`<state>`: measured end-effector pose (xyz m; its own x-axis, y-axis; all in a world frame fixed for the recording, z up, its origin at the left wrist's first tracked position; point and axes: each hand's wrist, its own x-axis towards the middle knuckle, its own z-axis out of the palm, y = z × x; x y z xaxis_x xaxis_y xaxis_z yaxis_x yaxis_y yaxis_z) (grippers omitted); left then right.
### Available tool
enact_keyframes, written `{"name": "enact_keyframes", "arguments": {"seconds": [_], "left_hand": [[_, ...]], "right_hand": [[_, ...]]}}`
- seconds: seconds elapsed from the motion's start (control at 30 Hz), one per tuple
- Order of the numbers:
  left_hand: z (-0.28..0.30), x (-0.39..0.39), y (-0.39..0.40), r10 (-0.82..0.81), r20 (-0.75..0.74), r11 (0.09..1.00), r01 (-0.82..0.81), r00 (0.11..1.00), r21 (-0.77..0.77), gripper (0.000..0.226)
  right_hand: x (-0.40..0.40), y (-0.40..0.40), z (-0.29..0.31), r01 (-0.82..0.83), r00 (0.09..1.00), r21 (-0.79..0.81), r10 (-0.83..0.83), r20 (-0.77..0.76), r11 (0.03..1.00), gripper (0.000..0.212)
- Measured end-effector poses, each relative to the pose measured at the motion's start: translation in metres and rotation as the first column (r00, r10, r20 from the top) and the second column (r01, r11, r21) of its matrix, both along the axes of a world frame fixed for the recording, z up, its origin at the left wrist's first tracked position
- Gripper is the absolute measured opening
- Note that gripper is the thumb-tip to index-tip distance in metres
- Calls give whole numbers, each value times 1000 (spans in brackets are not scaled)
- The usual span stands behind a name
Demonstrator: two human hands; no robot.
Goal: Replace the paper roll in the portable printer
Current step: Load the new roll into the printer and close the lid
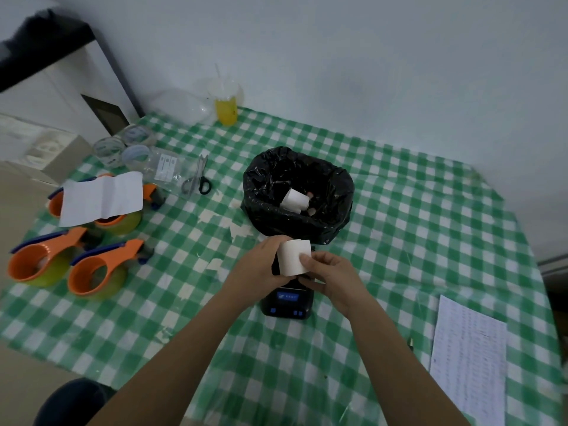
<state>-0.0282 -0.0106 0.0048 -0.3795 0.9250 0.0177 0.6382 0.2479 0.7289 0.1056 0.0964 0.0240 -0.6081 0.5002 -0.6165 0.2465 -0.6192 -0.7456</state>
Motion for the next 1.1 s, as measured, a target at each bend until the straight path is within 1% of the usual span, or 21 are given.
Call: {"name": "enact_keyframes", "arguments": {"seconds": [0.07,0.13,0.2,0.27,0.3,0.33,0.37,0.4,0.43,0.47,0.5,0.53,0.57,0.6,0.63,0.67,0.73,0.87,0.97,1.03,1.1], "left_hand": [[-7,1,-1,23,24,1000,-23,999,-17,61],[-15,2,0,54,27,998,-53,998,-20,61],[-22,5,1,60,13,998,-60,998,-4,61],[-26,6,2,24,20,999,-23,1000,-33,71],[-27,5,2,-8,31,997,11,999,-74,80],[-29,3,0,-35,43,992,40,998,-122,88],[-31,2,-2,-44,39,987,50,998,-156,91],[-32,0,-4,-27,19,987,30,999,-158,85],[-34,-2,-6,15,-16,992,-17,1000,-125,72],[-36,-4,-9,72,-53,994,-76,996,-74,57],[-38,-7,-10,128,-68,991,-131,989,-37,46],[-39,-10,-9,167,-63,986,-169,984,-16,39],[-40,-12,-8,188,-56,982,-189,981,-8,36],[-41,-15,-7,192,-57,981,-193,980,-9,35],[-42,-16,-5,189,-64,982,-190,980,-11,35],[-43,-17,-3,187,-66,982,-188,980,-14,37],[-44,-19,0,188,-45,982,-189,981,-22,39],[-51,-23,5,157,-49,986,-160,986,-52,41],[-52,-23,11,123,-54,989,-127,991,-76,44],[-50,-23,15,96,-58,992,-100,994,-76,42],[-50,-22,18,81,-63,994,-85,995,-64,36]], "right_hand": [[-2,2,-5,-31,999,-64,30,-10,998,7],[-4,3,-10,-23,998,-123,16,-57,992,5],[-5,5,-15,-2,998,-99,-4,-65,995,7],[-6,5,-20,-7,1000,-1,7,-23,1000,9],[-6,4,-24,-24,999,87,23,23,996,11],[-5,3,-30,-61,995,214,42,91,975,13],[-4,2,-35,-115,984,348,58,169,930,14],[-4,1,-40,-186,966,467,74,247,864,14],[-4,-1,-45,-264,945,562,94,313,784,13],[-5,-3,-50,-355,918,647,119,380,675,12],[-7,-6,-57,-438,889,726,139,436,530,9],[-9,-8,-64,-489,871,797,150,468,355,7],[-11,-9,-72,-528,847,830,175,501,178,7],[-13,-11,-80,-563,816,825,186,547,43,13],[-14,-12,-88,-588,790,808,184,585,-42,22],[-14,-12,-96,-609,769,788,174,615,-89,29],[-16,-10,-100,-649,733,750,160,661,-129,34],[-18,-2,-99,-624,752,771,167,637,-128,31],[-18,2,-102,-624,737,756,173,653,-195,29],[-15,2,-106,-641,711,736,193,676,-217,27],[-11,0,-111,-665,688,719,207,695,-202,28]]}}
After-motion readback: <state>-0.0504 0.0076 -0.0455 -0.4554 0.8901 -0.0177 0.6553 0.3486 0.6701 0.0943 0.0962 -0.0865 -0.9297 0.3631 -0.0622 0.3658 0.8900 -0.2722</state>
